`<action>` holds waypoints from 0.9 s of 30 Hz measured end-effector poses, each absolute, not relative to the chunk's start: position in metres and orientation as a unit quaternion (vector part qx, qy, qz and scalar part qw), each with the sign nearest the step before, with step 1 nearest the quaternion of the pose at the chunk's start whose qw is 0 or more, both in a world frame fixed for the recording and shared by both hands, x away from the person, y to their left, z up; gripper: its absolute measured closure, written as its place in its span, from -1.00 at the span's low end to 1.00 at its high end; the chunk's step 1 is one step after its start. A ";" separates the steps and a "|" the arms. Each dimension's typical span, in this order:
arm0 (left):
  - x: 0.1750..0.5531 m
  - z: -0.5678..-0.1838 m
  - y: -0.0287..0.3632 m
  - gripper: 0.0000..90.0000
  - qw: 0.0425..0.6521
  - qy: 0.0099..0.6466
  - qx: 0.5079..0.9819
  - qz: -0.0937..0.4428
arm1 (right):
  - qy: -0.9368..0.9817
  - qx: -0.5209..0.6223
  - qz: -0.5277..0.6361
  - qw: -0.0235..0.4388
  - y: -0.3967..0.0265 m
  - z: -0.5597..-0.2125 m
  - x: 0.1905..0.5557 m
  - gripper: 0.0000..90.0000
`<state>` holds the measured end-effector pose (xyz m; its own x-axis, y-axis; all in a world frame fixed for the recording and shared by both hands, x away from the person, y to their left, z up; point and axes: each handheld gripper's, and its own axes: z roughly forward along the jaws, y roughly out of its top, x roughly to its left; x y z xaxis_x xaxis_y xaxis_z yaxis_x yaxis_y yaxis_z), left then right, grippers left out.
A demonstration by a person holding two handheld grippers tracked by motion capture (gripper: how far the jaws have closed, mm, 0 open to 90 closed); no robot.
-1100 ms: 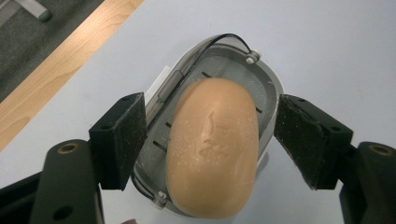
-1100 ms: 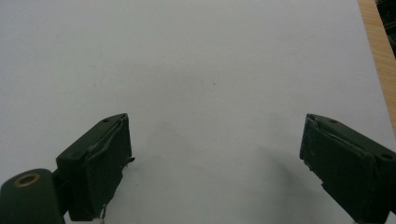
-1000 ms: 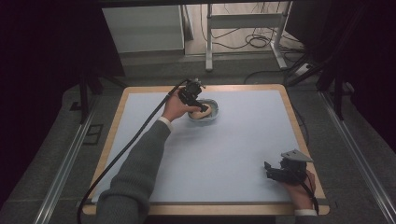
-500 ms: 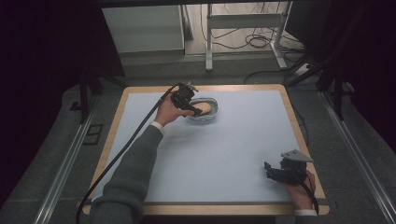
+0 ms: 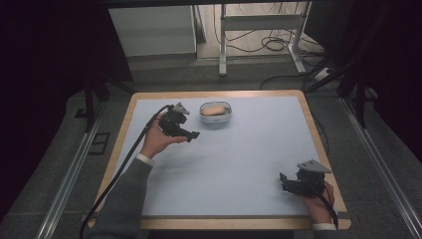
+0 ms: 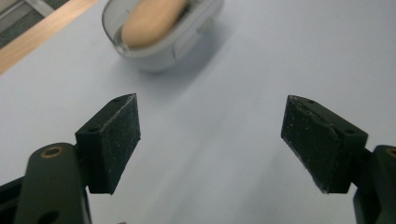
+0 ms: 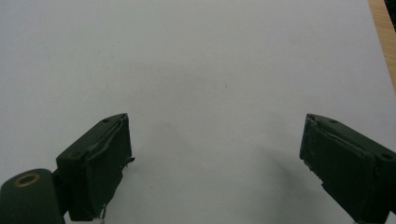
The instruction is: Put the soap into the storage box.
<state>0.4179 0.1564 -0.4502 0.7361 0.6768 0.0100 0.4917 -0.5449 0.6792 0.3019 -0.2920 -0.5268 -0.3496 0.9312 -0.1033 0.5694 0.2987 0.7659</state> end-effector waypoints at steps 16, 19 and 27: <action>0.338 -0.492 0.215 -0.62 0.367 0.398 0.831 0.128 | 0.757 0.492 0.326 0.281 -0.288 -0.525 0.301 -0.80; 0.326 -0.504 0.218 -0.63 0.362 0.403 0.832 0.119 | 0.756 0.493 0.326 0.281 -0.288 -0.525 0.301 -0.80; 0.317 -0.522 0.221 -0.63 0.359 0.421 0.827 0.104 | 0.757 0.492 0.326 0.281 -0.288 -0.525 0.301 -0.80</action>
<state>0.3170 0.2207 -0.5225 0.6244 0.7703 -0.1296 0.6208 -0.3887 0.6808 0.3006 -0.2880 -0.5248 -0.3577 0.9280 -0.1041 0.5614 0.3028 0.7702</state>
